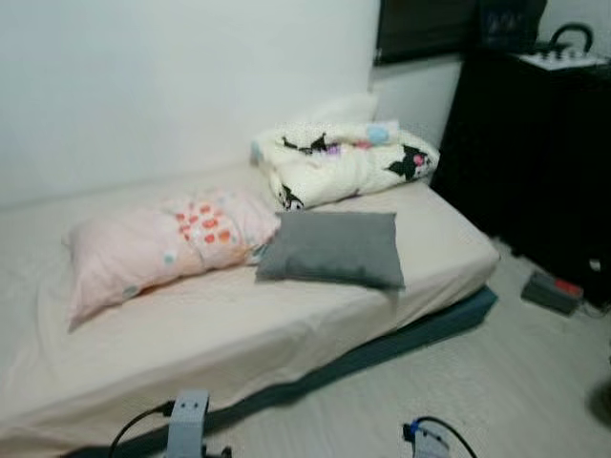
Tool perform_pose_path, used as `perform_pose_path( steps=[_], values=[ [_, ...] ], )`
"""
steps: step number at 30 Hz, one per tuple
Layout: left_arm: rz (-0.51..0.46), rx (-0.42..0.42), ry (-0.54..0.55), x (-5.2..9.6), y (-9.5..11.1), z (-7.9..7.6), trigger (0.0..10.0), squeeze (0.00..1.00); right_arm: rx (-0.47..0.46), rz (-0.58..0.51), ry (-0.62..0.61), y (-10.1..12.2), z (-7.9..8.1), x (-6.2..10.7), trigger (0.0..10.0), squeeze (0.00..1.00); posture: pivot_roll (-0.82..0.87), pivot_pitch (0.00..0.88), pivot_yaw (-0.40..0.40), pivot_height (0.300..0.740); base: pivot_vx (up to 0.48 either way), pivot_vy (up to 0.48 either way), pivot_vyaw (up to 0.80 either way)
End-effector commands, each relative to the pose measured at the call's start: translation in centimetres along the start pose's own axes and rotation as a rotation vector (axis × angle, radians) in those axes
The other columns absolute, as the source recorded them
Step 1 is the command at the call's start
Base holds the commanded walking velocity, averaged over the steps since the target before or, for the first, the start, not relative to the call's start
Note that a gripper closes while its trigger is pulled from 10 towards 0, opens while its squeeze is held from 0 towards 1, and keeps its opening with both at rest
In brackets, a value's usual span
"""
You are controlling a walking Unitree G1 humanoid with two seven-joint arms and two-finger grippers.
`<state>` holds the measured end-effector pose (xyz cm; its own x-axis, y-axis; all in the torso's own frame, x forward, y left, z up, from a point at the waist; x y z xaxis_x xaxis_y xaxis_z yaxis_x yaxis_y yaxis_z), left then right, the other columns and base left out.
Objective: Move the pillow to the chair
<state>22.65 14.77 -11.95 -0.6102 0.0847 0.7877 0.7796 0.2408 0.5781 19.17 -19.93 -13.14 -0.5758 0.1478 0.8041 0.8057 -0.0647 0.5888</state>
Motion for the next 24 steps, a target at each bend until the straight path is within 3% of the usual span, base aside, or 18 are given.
perform_pose_path(
  steps=[1,7,13,22,23,24],
  values=[
    [-0.008,0.001,0.019,0.0,0.4,0.6,10.0,0.0,-0.003,-0.002,0.014,0.2,0.6,0.0,10.0,0.0,0.0,0.004,0.043,0.74,0.0,0.0,0.0],
    [-0.012,-0.018,0.006,-0.2,0.9,-0.2,10.0,0.0,-0.004,-0.001,0.016,0.3,0.6,-0.1,10.0,0.0,0.0,0.009,0.041,0.74,0.0,0.0,0.0],
    [-0.034,-0.007,-0.01,-0.4,2.5,-0.5,10.0,0.0,-0.01,-0.003,0.017,0.4,0.6,-0.1,10.0,0.0,0.0,0.011,0.042,0.74,0.271,0.0,0.0],
    [-0.038,-0.003,-0.003,-0.2,3.1,0.8,10.0,0.0,-0.012,-0.002,0.018,0.5,0.6,-0.1,10.0,0.0,0.0,0.011,0.042,0.74,0.292,0.0,0.0],
    [-0.034,-0.001,0.007,0.0,2.7,1.8,10.0,0.0,-0.012,-0.002,0.019,0.6,0.5,-0.1,10.0,0.0,0.0,0.011,0.042,0.74,0.266,0.0,0.0],
    [-0.034,-0.001,0.007,0.0,2.7,1.8,10.0,0.0,-0.012,-0.002,0.019,0.6,0.5,-0.1,10.0,0.0,0.0,0.011,0.042,0.74,0.266,0.0,0.0]
  ],
)
Point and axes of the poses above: a point about 5 cm out from each wrist's last joint towards the gripper, its own x axis pointing back from the gripper into the wrist, its own y axis along the axis of the wrist's last joint, z = x × y, the point moved 5 cm from there along -x, pointing out of the wrist towards the gripper, and after that the axes turned 10 degrees about x, right-handed, at the moved point
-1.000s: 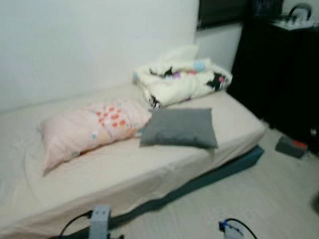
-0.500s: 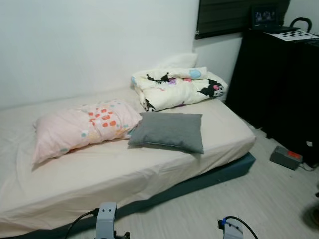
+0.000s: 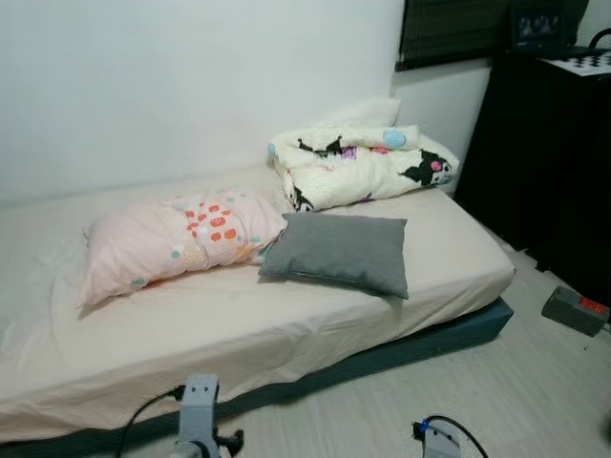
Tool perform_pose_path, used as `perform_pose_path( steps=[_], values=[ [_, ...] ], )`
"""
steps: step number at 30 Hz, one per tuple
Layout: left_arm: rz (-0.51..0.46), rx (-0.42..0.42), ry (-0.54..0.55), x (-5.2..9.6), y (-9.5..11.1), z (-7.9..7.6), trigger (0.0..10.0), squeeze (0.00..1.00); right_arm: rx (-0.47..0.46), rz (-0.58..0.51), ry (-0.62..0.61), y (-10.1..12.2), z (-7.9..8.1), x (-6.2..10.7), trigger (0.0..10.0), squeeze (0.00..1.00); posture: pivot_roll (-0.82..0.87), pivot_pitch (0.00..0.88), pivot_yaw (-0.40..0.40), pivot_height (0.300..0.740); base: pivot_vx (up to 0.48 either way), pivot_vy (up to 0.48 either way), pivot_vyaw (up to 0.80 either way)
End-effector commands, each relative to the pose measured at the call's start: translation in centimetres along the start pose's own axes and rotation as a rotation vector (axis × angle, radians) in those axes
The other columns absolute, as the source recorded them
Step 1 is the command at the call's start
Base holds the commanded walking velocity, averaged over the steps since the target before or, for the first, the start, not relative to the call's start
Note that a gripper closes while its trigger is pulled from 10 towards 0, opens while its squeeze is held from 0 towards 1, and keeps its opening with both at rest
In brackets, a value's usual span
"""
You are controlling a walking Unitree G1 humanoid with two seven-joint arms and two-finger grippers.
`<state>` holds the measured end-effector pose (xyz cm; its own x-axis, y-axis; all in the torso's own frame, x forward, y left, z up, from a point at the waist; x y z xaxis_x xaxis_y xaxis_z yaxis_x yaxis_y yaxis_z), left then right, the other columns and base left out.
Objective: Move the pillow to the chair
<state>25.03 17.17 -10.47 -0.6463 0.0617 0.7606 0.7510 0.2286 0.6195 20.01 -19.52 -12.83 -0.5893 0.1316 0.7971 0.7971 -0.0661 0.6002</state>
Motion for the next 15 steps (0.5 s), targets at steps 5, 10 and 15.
perform_pose_path(
  steps=[5,10,15],
  values=[
    [0.021,0.031,0.007,0.5,-1.3,1.3,10.0,0.0,-0.006,0.013,0.004,-0.2,0.0,0.0,10.0,0.0,0.0,0.009,0.04,0.74,0.107,0.0,0.0],
    [0.036,0.029,0.011,0.7,-2.1,1.8,10.0,0.0,-0.003,0.014,0.006,-0.2,0.0,0.0,10.0,0.0,0.0,0.004,0.039,0.74,0.0,0.0,0.0],
    [0.052,0.015,-0.008,0.8,-2.8,1.4,10.0,0.0,0.004,0.015,0.01,-0.2,0.0,0.0,10.0,0.0,-0.01,0.0,0.038,0.74,0.0,0.0,0.0]
  ],
)
Point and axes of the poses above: a point about 5 cm out from each wrist's last joint towards the gripper, its own x axis pointing back from the gripper into the wrist, its own y axis along the axis of the wrist's last joint, z = x × y, the point moved 5 cm from there along -x, pointing out of the wrist towards the gripper, and after that the axes turned 10 degrees about x, right-handed, at the moved point
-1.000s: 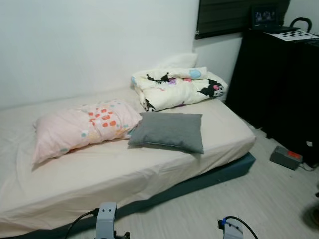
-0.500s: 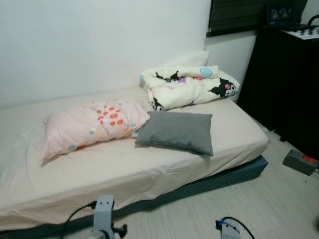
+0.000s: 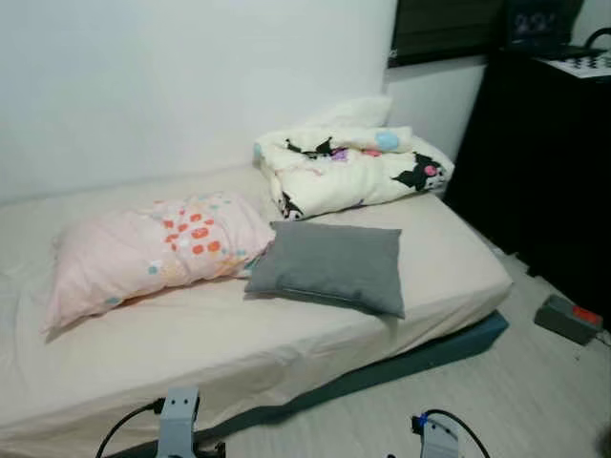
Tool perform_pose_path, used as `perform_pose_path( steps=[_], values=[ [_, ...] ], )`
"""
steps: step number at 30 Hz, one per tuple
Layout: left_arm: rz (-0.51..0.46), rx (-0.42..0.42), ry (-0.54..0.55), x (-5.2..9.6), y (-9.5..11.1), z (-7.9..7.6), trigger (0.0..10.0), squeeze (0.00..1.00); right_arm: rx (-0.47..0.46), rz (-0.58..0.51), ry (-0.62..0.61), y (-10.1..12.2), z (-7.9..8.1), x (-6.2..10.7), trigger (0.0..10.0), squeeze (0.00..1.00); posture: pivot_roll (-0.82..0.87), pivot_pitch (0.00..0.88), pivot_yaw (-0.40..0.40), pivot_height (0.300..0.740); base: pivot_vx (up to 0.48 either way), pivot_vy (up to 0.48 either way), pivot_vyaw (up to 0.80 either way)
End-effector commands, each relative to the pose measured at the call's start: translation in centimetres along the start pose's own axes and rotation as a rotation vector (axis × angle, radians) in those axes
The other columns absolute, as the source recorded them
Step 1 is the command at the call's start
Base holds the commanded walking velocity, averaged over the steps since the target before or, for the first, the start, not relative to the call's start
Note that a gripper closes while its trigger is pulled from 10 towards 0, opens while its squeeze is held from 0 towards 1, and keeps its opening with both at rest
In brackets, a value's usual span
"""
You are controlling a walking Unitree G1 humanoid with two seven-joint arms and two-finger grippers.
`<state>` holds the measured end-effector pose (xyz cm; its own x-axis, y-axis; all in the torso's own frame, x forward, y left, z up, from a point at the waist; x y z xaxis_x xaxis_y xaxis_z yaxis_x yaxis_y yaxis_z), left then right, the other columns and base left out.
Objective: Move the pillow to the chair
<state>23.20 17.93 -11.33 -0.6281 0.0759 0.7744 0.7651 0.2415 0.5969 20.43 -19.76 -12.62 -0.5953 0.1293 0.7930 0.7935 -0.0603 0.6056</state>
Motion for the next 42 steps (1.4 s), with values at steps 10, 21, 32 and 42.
perform_pose_path(
  steps=[10,21,32,42],
  values=[
    [0.031,0.011,-0.005,0.0,-1.4,-1.0,10.0,0.0,0.012,0.028,0.006,-0.7,0.1,0.1,10.0,0.0,-0.01,0.0,0.035,0.74,0.0,0.0,0.0],
    [0.054,0.005,-0.015,0.1,-3.5,-2.7,10.0,0.0,-0.003,0.055,0.002,-1.3,0.2,0.2,10.0,0.0,-0.01,0.0,0.035,0.74,0.0,0.0,-0.73],
    [0.024,0.007,-0.012,-0.4,-0.8,-2.4,10.0,0.0,0.001,0.06,0.002,-1.4,0.1,0.2,10.0,0.0,-0.01,0.0,0.037,0.74,0.0,0.0,-0.8],
    [0.027,0.004,0.018,-0.1,-0.5,-0.3,10.0,0.0,-0.004,0.064,-0.007,-1.4,0.0,0.2,10.0,0.0,-0.01,0.006,0.036,0.74,0.0,0.0,-0.72]
  ],
)
Point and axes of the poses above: a point about 5 cm out from each wrist's last joint towards the gripper, its own x axis pointing back from the gripper into the wrist, its own y axis along the axis of the wrist's last joint, z = x × y, the point moved 5 cm from there along -x, pointing out of the wrist towards the gripper, and after that the axes turned 10 degrees about x, right-handed, at the moved point
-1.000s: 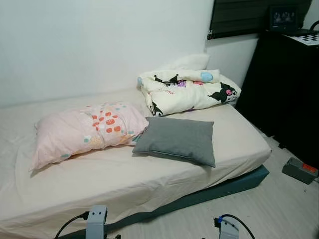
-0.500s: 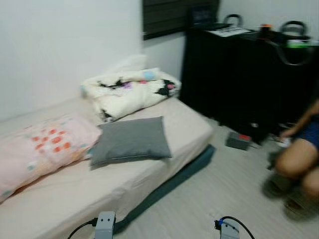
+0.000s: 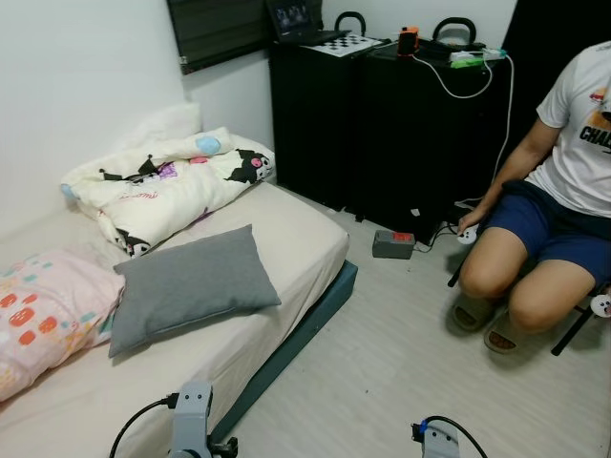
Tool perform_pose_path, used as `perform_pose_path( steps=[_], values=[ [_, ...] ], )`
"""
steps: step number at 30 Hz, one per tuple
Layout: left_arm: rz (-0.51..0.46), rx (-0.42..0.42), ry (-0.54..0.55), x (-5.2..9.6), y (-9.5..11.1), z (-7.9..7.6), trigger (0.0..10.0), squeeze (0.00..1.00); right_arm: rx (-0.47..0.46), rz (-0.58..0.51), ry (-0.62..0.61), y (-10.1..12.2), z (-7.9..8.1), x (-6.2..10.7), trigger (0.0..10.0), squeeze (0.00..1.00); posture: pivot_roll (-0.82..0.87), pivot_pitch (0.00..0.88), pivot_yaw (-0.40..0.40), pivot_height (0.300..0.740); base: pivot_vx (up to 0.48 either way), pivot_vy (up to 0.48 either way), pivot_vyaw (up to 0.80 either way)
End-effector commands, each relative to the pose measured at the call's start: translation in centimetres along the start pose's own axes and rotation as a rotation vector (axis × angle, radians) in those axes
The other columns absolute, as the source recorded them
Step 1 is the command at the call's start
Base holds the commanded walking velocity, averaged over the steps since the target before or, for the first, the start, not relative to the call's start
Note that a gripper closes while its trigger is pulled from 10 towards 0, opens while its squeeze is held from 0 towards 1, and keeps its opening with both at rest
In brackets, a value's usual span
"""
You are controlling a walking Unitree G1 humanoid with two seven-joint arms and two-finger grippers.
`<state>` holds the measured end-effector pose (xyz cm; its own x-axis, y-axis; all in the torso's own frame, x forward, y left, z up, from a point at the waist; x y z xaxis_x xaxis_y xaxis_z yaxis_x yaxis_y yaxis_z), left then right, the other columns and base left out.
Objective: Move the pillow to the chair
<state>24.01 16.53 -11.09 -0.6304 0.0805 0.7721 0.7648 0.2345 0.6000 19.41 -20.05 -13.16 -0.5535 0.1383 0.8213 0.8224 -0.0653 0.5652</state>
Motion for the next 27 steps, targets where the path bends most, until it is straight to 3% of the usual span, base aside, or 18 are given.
perform_pose_path(
  steps=[1,4,9,22,26,27],
  values=[
    [0.031,0.014,0.032,0.5,-1.1,2.0,10.0,0.0,-0.006,0.015,0.005,-0.3,0.4,0.0,10.0,0.0,-0.01,0.01,0.037,0.74,0.0,0.0,0.0],
    [0.032,0.017,0.039,0.7,-1.2,2.7,10.0,0.0,-0.007,0.015,0.005,-0.3,0.4,0.0,10.0,0.0,-0.01,0.014,0.037,0.74,0.0,0.0,0.0],
    [0.027,0.018,0.055,0.9,-1.1,3.5,10.0,0.0,-0.009,0.013,0.003,-0.3,0.4,0.0,10.0,0.0,-0.01,0.022,0.041,0.74,0.0,0.0,-0.8],
    [-0.015,0.036,0.048,-0.1,0.1,0.2,10.0,0.0,-0.023,0.0,-0.009,0.1,0.3,0.0,10.0,0.0,-0.01,0.025,0.033,0.74,0.0,0.0,-0.8],
    [-0.029,0.039,0.056,0.1,0.7,1.1,10.0,0.0,-0.023,-0.007,-0.011,0.3,0.2,0.0,10.0,0.0,-0.01,0.024,0.032,0.74,0.0,0.0,-0.8],
    [-0.04,0.041,0.064,0.2,1.3,2.0,10.0,0.0,-0.022,-0.011,-0.012,0.4,0.2,0.0,10.0,0.0,-0.01,0.022,0.031,0.74,0.0,0.0,-0.8]
  ],
)
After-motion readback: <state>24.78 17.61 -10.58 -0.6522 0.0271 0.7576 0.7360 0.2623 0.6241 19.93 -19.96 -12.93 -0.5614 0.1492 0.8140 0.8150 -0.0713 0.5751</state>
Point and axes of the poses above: a point about 5 cm out from each wrist's last joint towards the gripper, its own x axis pointing back from the gripper into the wrist, its own y axis along the axis of the wrist's last joint, z = x × y, the point moved 5 cm from there along -x, pointing out of the wrist towards the gripper, and after that the axes turned 10 degrees about x, right-handed, at the moved point
